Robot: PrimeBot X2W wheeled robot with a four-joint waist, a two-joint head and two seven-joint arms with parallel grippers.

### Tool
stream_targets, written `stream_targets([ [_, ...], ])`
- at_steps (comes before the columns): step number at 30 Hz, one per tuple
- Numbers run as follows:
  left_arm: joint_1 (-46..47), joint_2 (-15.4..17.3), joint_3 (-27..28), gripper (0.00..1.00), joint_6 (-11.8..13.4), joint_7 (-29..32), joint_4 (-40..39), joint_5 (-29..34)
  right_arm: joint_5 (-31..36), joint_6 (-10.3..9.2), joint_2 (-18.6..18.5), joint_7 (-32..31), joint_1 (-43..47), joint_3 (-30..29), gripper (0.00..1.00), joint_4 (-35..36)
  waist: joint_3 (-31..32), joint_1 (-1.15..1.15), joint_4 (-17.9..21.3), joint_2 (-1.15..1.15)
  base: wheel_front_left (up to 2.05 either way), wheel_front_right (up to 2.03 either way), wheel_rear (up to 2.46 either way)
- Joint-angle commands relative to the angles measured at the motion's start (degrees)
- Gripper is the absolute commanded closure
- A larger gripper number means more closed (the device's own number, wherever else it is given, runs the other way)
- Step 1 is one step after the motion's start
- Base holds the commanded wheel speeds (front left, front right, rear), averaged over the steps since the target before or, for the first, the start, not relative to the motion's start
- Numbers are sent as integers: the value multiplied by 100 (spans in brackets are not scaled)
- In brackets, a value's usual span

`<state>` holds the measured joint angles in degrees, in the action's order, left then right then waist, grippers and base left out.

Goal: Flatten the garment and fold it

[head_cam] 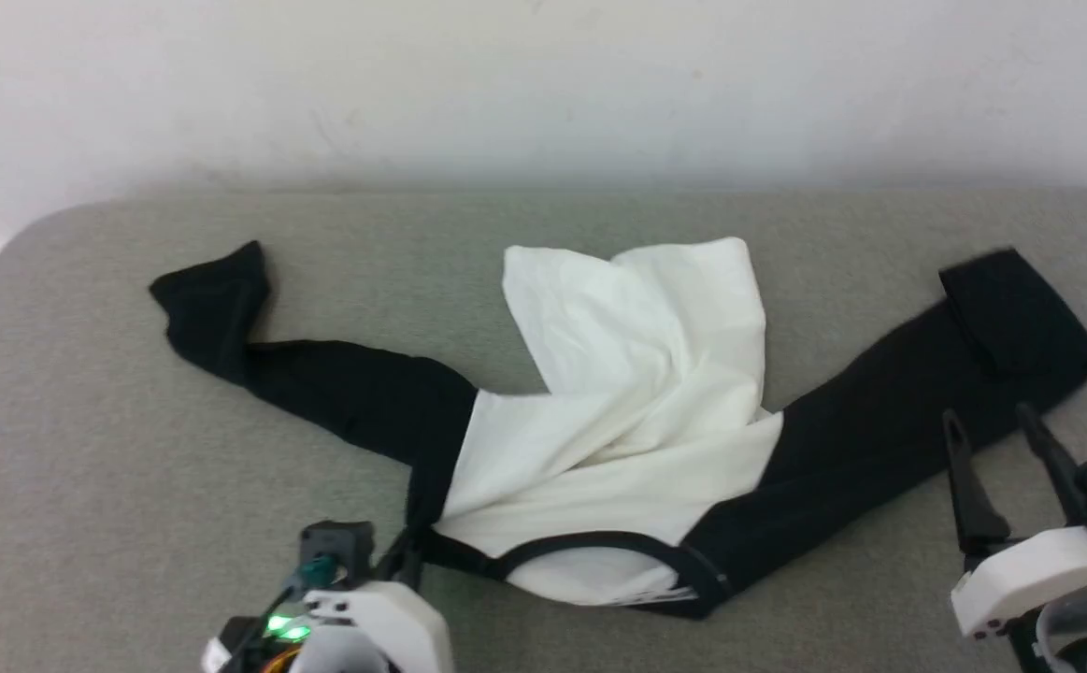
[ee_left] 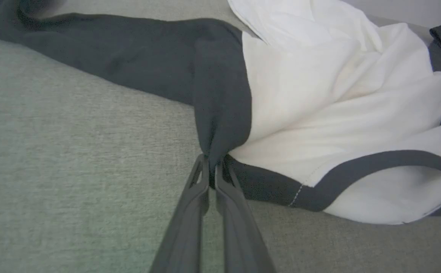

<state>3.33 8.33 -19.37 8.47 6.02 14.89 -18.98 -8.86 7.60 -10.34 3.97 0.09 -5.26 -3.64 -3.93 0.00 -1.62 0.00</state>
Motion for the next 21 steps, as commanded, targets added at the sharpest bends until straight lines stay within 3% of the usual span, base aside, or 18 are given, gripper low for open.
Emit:
stream_targets([
  [1,-141,129,90,100,98,-21,-152,-34,58,-11,53,-41,78,9,0,-44,357,0,-403,0,0,0,0],
  [7,-887,504,223,100,364,522,-978,-72,163,-11,252,-298,201,7,0,-282,511,0,-685,0,0,0,0],
  [13,-1410,639,-172,100,245,1430,-1117,-150,266,-11,390,-568,202,32,0,-566,478,0,-786,0,0,0,0],
  [14,-1389,624,-189,69,250,1392,-1136,-130,276,-11,391,-599,182,65,0,-588,463,0,-798,0,0,0,0],
  [15,-1341,592,-183,0,266,1299,-1158,-112,278,-11,378,-625,145,97,0,-592,431,0,-811,0,0,0,0],
  [21,-760,394,-52,0,162,17,-1389,32,69,-11,-23,-1031,-378,528,0,-418,178,0,-967,0,0,0,0],
])
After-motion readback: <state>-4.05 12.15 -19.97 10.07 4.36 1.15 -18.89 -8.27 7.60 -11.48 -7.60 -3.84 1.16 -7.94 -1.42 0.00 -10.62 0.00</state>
